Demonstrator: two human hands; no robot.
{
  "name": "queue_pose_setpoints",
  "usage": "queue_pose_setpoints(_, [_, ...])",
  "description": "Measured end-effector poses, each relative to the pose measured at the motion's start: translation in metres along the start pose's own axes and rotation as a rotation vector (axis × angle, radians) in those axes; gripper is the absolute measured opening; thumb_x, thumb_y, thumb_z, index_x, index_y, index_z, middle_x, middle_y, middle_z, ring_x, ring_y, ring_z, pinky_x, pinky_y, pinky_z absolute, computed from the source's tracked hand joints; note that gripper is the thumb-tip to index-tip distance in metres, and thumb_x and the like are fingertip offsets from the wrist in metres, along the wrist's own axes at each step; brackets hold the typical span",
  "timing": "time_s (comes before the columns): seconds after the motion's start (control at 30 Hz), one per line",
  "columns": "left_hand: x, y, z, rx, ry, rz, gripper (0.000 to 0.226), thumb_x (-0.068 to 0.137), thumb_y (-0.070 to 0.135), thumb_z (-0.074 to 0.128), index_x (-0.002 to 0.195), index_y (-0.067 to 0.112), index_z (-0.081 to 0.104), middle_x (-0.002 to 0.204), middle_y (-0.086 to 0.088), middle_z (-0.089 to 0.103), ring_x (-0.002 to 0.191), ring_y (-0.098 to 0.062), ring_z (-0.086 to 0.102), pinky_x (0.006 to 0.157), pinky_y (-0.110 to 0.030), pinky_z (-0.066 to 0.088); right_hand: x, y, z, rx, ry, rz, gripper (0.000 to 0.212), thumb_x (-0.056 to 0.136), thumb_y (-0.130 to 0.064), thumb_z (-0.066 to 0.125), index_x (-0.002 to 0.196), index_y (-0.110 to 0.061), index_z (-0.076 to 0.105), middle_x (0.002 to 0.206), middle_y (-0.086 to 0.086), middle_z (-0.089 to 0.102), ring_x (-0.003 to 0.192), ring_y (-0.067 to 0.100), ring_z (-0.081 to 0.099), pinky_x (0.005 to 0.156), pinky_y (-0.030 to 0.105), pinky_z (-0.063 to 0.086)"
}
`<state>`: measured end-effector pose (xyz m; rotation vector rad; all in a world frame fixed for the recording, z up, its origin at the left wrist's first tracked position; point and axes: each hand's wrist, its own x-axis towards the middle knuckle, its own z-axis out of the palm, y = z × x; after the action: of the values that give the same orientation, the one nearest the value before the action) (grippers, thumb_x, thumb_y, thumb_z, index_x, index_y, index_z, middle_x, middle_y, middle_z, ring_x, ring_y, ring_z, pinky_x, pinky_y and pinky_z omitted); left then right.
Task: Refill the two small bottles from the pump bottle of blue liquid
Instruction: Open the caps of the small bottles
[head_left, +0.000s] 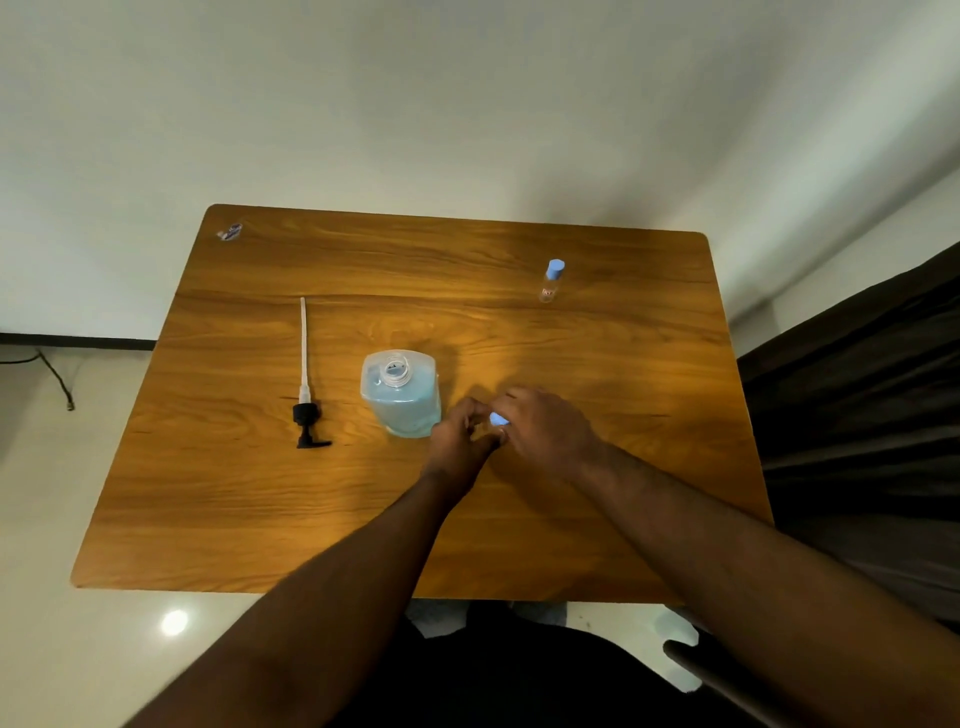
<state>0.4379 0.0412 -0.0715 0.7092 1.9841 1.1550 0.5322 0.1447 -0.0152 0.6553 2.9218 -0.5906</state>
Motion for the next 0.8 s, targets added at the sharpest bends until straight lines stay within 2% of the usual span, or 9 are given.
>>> queue_pose_setpoints(0.07, [0.005,0.002,0.001,0.022,-0.015,0.002,0.038,0.075,0.007,0.077,0.077,0.032,0.049,0.078,0.01,0.057,0.072,-0.004,0.052,0.064,-0.02,0.043,-0.003,0.005,-0.001,-0.014,0.041,-0.076,0.028,0.082,-0.013,0.062,0.11,-0.015,0.059,0.101,0.007,0.058,0.091,0.025,0.056,0.069,0.035,0.05])
queue_pose_setpoints(0.13, [0.007,-0.002,0.002,0.042,-0.048,-0.015,0.032,0.077,0.008,0.076,0.084,0.029,0.052,0.086,0.004,0.064,0.082,-0.016,0.061,0.072,-0.032,0.05,-0.005,0.01,-0.001,0.011,0.091,-0.097,0.029,0.081,-0.01,0.061,0.11,-0.013,0.06,0.101,0.008,0.059,0.089,0.025,0.057,0.07,0.034,0.05])
queue_pose_setpoints(0.23, [0.005,-0.013,0.004,0.05,-0.068,-0.062,0.025,0.081,0.009,0.073,0.094,0.019,0.054,0.09,0.0,0.067,0.087,-0.023,0.063,0.074,-0.042,0.052,-0.011,0.017,0.001,0.226,0.192,0.045,0.028,0.08,-0.001,0.057,0.105,-0.014,0.059,0.101,0.006,0.06,0.09,0.022,0.057,0.074,0.035,0.05])
queue_pose_setpoints(0.37, [0.006,-0.017,0.004,0.034,-0.046,-0.081,0.031,0.076,0.01,0.079,0.093,0.021,0.055,0.085,0.012,0.06,0.081,-0.007,0.058,0.07,-0.023,0.047,-0.017,0.034,0.016,0.502,0.218,0.327,0.051,0.082,0.008,0.058,0.128,-0.012,0.053,0.13,0.006,0.054,0.12,0.018,0.051,0.097,0.023,0.042])
queue_pose_setpoints(0.43, [0.008,-0.016,0.003,0.045,-0.054,-0.073,0.031,0.074,0.012,0.081,0.094,0.019,0.058,0.085,0.013,0.058,0.077,-0.002,0.054,0.065,-0.013,0.043,-0.022,0.042,0.026,0.531,0.19,0.406,0.046,0.084,0.007,0.059,0.125,-0.011,0.056,0.128,0.007,0.055,0.118,0.019,0.053,0.094,0.02,0.041])
queue_pose_setpoints(0.5, [0.01,-0.021,0.003,0.093,-0.066,-0.051,0.032,0.074,0.012,0.081,0.099,0.015,0.06,0.09,0.007,0.062,0.083,-0.008,0.057,0.069,-0.015,0.045,-0.027,0.045,0.035,0.583,0.175,0.451,0.035,0.083,0.006,0.06,0.112,-0.014,0.059,0.114,0.004,0.061,0.105,0.018,0.058,0.081,0.023,0.047])
queue_pose_setpoints(0.6, [0.009,-0.025,0.004,0.167,-0.07,-0.062,0.049,0.075,0.013,0.08,0.119,0.016,0.058,0.114,-0.003,0.065,0.107,-0.018,0.06,0.088,-0.028,0.049,-0.029,0.045,0.047,0.634,0.206,0.536,0.029,0.081,0.005,0.063,0.097,-0.016,0.053,0.103,0.001,0.059,0.095,0.016,0.058,0.07,0.024,0.048])
queue_pose_setpoints(0.7, [0.002,-0.02,0.004,0.168,-0.081,-0.077,0.08,0.075,0.011,0.08,0.142,0.025,0.04,0.133,-0.007,0.056,0.123,-0.019,0.053,0.101,-0.033,0.045,-0.026,0.049,0.058,0.586,0.255,0.58,0.028,0.077,0.004,0.068,0.093,-0.015,0.054,0.106,0.003,0.055,0.094,0.016,0.055,0.071,0.024,0.046])
queue_pose_setpoints(0.8, [-0.005,-0.013,0.003,0.157,-0.102,-0.062,0.1,0.072,0.008,0.082,0.15,0.032,0.024,0.144,-0.008,0.047,0.133,-0.02,0.045,0.108,-0.038,0.041,-0.024,0.056,0.069,0.534,0.209,0.505,0.029,0.076,0.0,0.07,0.094,-0.016,0.055,0.098,0.002,0.059,0.09,0.019,0.057,0.072,0.033,0.051])
